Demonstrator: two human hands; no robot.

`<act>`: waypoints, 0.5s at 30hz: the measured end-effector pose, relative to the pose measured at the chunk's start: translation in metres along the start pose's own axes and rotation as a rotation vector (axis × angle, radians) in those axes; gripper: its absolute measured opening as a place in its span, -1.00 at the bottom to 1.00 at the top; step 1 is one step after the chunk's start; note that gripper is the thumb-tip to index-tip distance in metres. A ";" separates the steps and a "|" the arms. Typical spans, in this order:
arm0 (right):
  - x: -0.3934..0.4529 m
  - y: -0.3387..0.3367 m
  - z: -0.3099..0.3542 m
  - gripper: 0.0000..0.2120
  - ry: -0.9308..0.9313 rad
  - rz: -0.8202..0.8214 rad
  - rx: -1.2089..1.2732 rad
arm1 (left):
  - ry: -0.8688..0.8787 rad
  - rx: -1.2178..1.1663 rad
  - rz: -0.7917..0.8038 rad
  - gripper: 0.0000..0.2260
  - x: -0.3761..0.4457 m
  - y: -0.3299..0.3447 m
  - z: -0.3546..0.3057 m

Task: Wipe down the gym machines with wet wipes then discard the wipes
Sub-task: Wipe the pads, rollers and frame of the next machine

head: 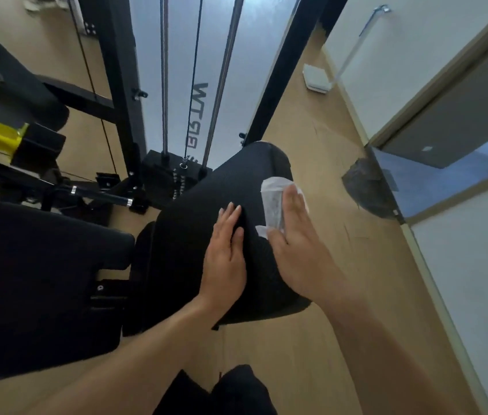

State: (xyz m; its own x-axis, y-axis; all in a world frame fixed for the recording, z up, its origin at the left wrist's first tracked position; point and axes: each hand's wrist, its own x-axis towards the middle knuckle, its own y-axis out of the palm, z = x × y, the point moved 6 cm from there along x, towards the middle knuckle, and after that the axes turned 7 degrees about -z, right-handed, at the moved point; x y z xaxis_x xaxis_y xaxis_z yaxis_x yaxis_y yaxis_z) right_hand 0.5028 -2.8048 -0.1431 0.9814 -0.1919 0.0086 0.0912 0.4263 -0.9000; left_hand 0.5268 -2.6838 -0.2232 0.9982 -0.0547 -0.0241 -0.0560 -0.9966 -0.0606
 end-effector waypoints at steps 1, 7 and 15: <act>0.015 0.000 0.000 -0.40 -0.058 0.029 -0.039 | 0.003 -0.015 -0.033 -0.63 0.001 0.001 0.003; 0.104 -0.007 0.001 -0.37 -0.183 0.103 0.016 | -0.005 -0.055 -0.116 -0.65 0.003 0.002 0.004; -0.013 -0.020 -0.006 -0.56 -0.779 0.132 0.074 | -0.073 -0.020 -0.132 -0.63 -0.007 -0.003 0.005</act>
State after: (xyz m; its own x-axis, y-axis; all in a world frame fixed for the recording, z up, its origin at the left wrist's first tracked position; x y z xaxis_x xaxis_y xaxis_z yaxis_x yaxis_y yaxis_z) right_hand 0.4875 -2.8160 -0.1272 0.8181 0.5269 0.2305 -0.0503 0.4648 -0.8840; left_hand 0.5196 -2.6798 -0.2279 0.9927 0.0804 -0.0894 0.0763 -0.9959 -0.0484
